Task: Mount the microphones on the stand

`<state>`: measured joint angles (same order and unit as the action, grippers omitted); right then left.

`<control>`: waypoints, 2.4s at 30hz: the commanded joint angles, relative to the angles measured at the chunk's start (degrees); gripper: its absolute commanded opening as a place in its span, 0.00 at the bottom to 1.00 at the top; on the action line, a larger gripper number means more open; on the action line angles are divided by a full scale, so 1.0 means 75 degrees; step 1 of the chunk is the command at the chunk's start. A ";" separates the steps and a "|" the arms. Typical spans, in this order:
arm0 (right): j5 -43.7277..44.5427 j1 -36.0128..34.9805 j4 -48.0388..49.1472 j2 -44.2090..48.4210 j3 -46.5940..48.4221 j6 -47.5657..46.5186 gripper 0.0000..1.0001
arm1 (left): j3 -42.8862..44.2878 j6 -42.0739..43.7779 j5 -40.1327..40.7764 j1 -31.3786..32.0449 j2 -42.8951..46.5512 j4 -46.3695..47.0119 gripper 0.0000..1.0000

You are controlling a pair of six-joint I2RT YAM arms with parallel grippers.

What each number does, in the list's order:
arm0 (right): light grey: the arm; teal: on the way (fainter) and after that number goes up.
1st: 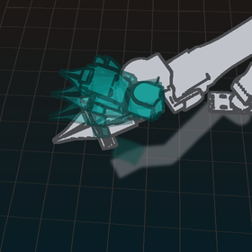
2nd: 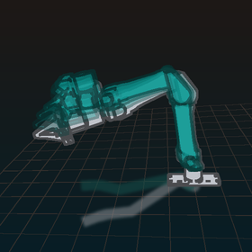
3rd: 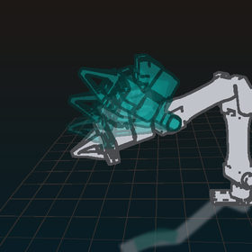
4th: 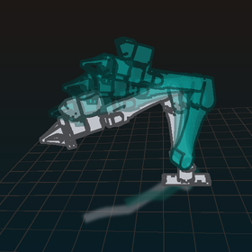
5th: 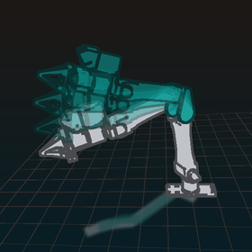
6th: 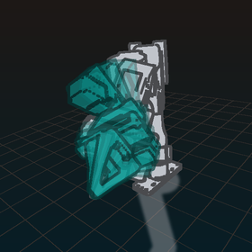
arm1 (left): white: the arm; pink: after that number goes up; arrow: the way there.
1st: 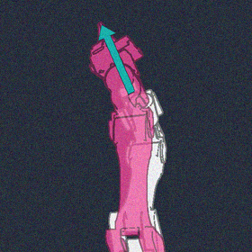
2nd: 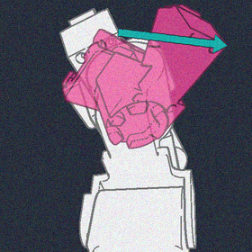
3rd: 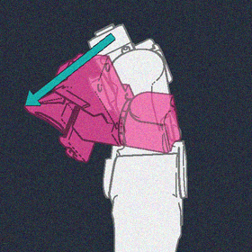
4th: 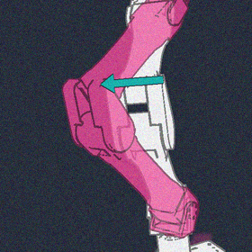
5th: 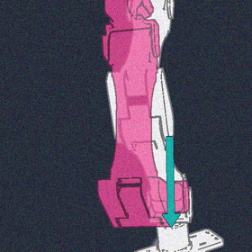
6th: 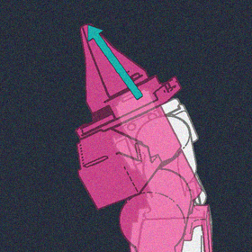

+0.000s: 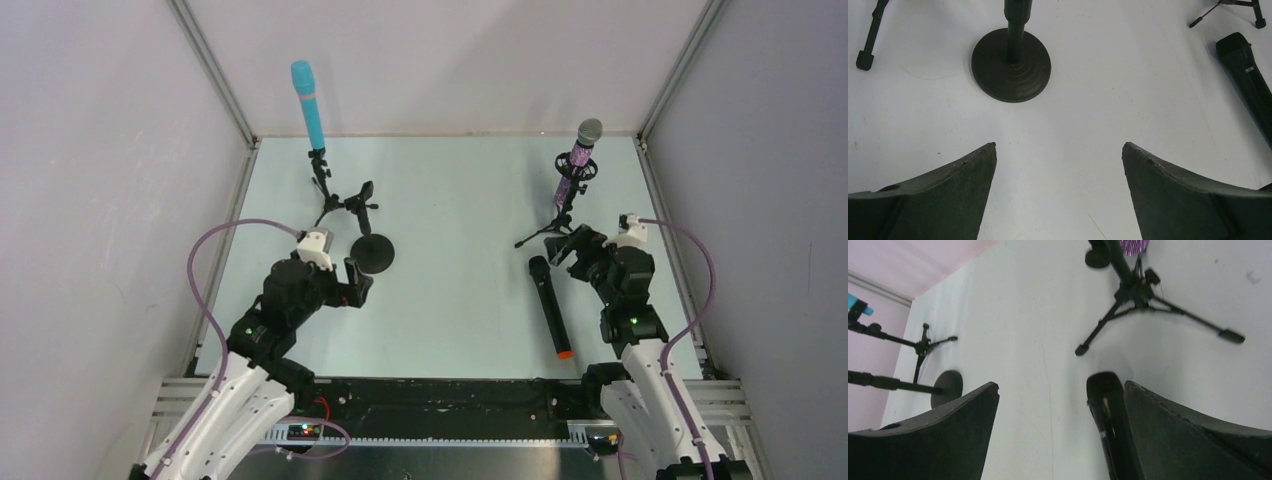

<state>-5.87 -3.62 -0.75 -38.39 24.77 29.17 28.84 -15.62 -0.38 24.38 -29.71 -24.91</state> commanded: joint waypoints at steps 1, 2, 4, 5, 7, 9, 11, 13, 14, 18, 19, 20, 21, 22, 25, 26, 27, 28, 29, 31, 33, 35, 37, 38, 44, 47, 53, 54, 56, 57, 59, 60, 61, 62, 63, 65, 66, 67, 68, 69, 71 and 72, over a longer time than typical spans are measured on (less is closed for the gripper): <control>-0.0565 -0.0014 -0.0381 0.0363 -0.0396 0.0345 1.00 | 0.0660 -0.0362 0.0301 -0.0027 -0.0503 0.0356 0.98; -0.0627 -0.0011 -0.0424 0.0446 -0.0444 0.0355 1.00 | 0.0734 -0.0413 0.0392 -0.0025 -0.0614 0.0391 0.98; -0.0735 -0.0007 -0.0491 0.0561 -0.0552 0.0393 0.99 | 0.0987 -0.0447 0.0472 -0.0028 -0.0962 0.0510 0.98; -0.0785 -0.0008 -0.0504 0.0596 -0.0620 0.0428 1.00 | 0.1206 -0.0454 0.0490 -0.0022 -0.1215 0.0582 0.98; -0.0993 -0.0004 -0.0475 0.0721 -0.0719 0.0480 0.99 | 0.1588 -0.0442 0.0537 -0.0021 -0.1569 0.0667 0.98; -0.1266 -0.0009 -0.0420 0.0768 -0.0796 0.0527 0.99 | 0.2005 -0.0388 0.0607 -0.0025 -0.1886 0.0765 0.98; -0.1494 -0.0004 -0.0414 0.0764 -0.0832 0.0555 1.00 | 0.2449 -0.0371 0.0831 -0.0023 -0.2158 0.0880 0.98; -0.1619 -0.0005 -0.0460 0.0735 -0.0835 0.0537 0.99 | 0.2877 -0.0130 0.0940 -0.0019 -0.2413 0.1035 0.98; -0.1669 -0.0006 -0.0485 0.0730 -0.0841 0.0484 1.00 | 0.3126 -0.0020 0.0929 -0.0024 -0.2551 0.1205 0.98; -0.1747 -0.0001 -0.0764 0.0749 -0.0851 0.0276 0.99 | 0.3559 0.0663 0.0899 -0.0019 -0.2834 0.1777 0.98; -0.1778 0.0001 -0.0860 0.0780 -0.0853 0.0238 0.99 | 0.3577 0.0913 0.0875 -0.0020 -0.2923 0.2088 0.98; -0.1792 0.0002 -0.0901 0.0793 -0.0854 0.0172 0.99 | 0.3556 0.1058 0.0844 -0.0024 -0.3003 0.2482 0.98; -0.1812 -0.0007 -0.0953 0.0838 -0.0854 0.0145 1.00 | 0.3529 0.1366 0.0765 -0.0027 -0.3036 0.2667 0.98; -0.1816 -0.0008 -0.0986 0.0863 -0.0860 0.0117 0.99 | 0.3474 0.1525 0.0713 -0.0022 -0.3090 0.2993 0.98; -0.1948 -0.0009 -0.0896 0.0915 -0.0884 0.0119 0.99 | 0.3383 0.2146 0.0805 -0.0027 -0.3265 0.3545 0.98; -0.1995 -0.0004 -0.0861 0.0904 -0.0888 0.0110 0.99 | 0.3402 0.2290 0.0821 -0.0022 -0.3411 0.3643 0.98; -0.2065 -0.0002 -0.0849 0.0890 -0.0889 0.0103 1.00 | 0.3417 0.2556 0.0823 -0.0018 -0.3480 0.3675 0.98; -0.2094 -0.0008 -0.0840 0.0865 -0.0883 0.0097 0.99 | 0.3443 0.2795 0.0780 -0.0034 -0.3653 0.3717 0.98; -0.2116 -0.0003 -0.0844 0.0854 -0.0888 0.0093 0.99 | 0.3461 0.2919 0.0720 -0.0043 -0.3822 0.3730 0.98; -0.2186 -0.0008 -0.0854 0.0799 -0.0889 0.0085 0.99 | 0.3480 0.3165 0.0562 -0.0046 -0.4083 0.3768 0.98; -0.2262 -0.0007 -0.0870 0.0734 -0.0908 0.0075 0.99 | 0.3467 0.3253 0.0464 -0.0073 -0.4301 0.3796 0.98; -0.2330 -0.0007 -0.0876 0.0699 -0.0946 0.0075 1.00 | 0.3432 0.3260 0.0346 -0.0110 -0.4479 0.3805 0.98; -0.2380 -0.0009 -0.0820 0.0680 -0.0993 0.0081 1.00 | 0.3382 0.3202 0.0253 -0.0153 -0.4615 0.3802 0.98; -0.2405 -0.0010 -0.0811 0.0679 -0.1006 0.0082 1.00 | 0.3348 0.3156 0.0219 -0.0174 -0.4657 0.3801 0.98; -0.2500 -0.0008 -0.0706 0.0677 -0.1124 0.0113 0.98 | 0.3008 0.2851 0.0507 -0.0314 -0.4971 0.3813 0.98; -0.2510 -0.0009 -0.0681 0.0673 -0.1156 0.0102 0.98 | 0.2847 0.2703 0.0453 -0.0346 -0.4996 0.3807 0.98; -0.2519 -0.0007 -0.0664 0.0633 -0.1170 0.0077 0.98 | 0.2581 0.2536 0.0262 -0.0365 -0.5057 0.3813 0.98; -0.2521 -0.0009 -0.0662 0.0631 -0.1170 0.0073 0.98 | 0.2539 0.2526 0.0195 -0.0361 -0.5084 0.3813 0.98; -0.2522 -0.0001 -0.0669 0.0631 -0.1176 0.0063 0.98 | 0.2512 0.2508 0.0147 -0.0366 -0.5132 0.3813 0.99; -0.2516 -0.0005 -0.0677 0.0631 -0.1178 0.0049 0.98 | 0.2509 0.2512 0.0157 -0.0367 -0.5161 0.3813 0.96; -0.2521 -0.0002 -0.0695 0.0631 -0.1171 0.0038 0.98 | 0.2550 0.2558 0.0161 -0.0368 -0.5257 0.3736 0.92; -0.2522 -0.0002 -0.0699 0.0631 -0.1177 0.0032 0.98 | 0.2599 0.2594 0.0143 -0.0365 -0.5277 0.3693 0.91; -0.2522 0.0000 -0.0704 0.0631 -0.1172 0.0027 0.98 | 0.2647 0.2596 0.0132 -0.0367 -0.5300 0.3584 0.90; -0.2522 -0.0002 -0.0704 0.0631 -0.1171 0.0020 0.97 | 0.2658 0.2597 0.0115 -0.0368 -0.5304 0.3546 0.86; -0.2522 -0.0006 -0.0716 0.0639 -0.1171 0.0009 0.97 | 0.2676 0.2598 0.0111 -0.0368 -0.5292 0.3471 0.81; -0.2513 -0.0001 -0.0727 0.0645 -0.1171 0.0014 0.97 | 0.2671 0.2564 -0.0106 -0.0368 -0.5262 0.3391 0.55; -0.2520 -0.0002 -0.0723 0.0644 -0.1171 0.0014 0.97 | 0.2665 0.2504 -0.0133 -0.0368 -0.5238 0.3379 0.36; -0.2521 -0.0014 -0.0738 0.0643 -0.1171 0.0013 0.97 | 0.2645 0.2469 -0.0174 -0.0368 -0.5182 0.3371 0.28; -0.2516 -0.0012 -0.0735 0.0642 -0.1171 0.0013 0.97 | 0.2629 0.2434 -0.0196 -0.0368 -0.5145 0.3369 0.12; -0.2525 -0.0010 -0.0744 0.0654 -0.1170 0.0019 0.97 | 0.2581 0.2416 -0.0289 -0.0368 -0.5065 0.3368 0.06; -0.2533 -0.0004 -0.0756 0.0663 -0.1170 0.0045 0.97 | 0.2537 0.2386 -0.0432 -0.0368 -0.4952 0.3368 0.01; -0.2534 -0.0007 -0.0762 0.0664 -0.1170 0.0050 0.97 | 0.2528 0.2378 -0.0472 -0.0365 -0.4931 0.3368 0.00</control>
<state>-24.03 -3.62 -7.86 -33.80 15.94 30.13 47.75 2.87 -0.91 21.71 -69.21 0.56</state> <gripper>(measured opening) 0.973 0.365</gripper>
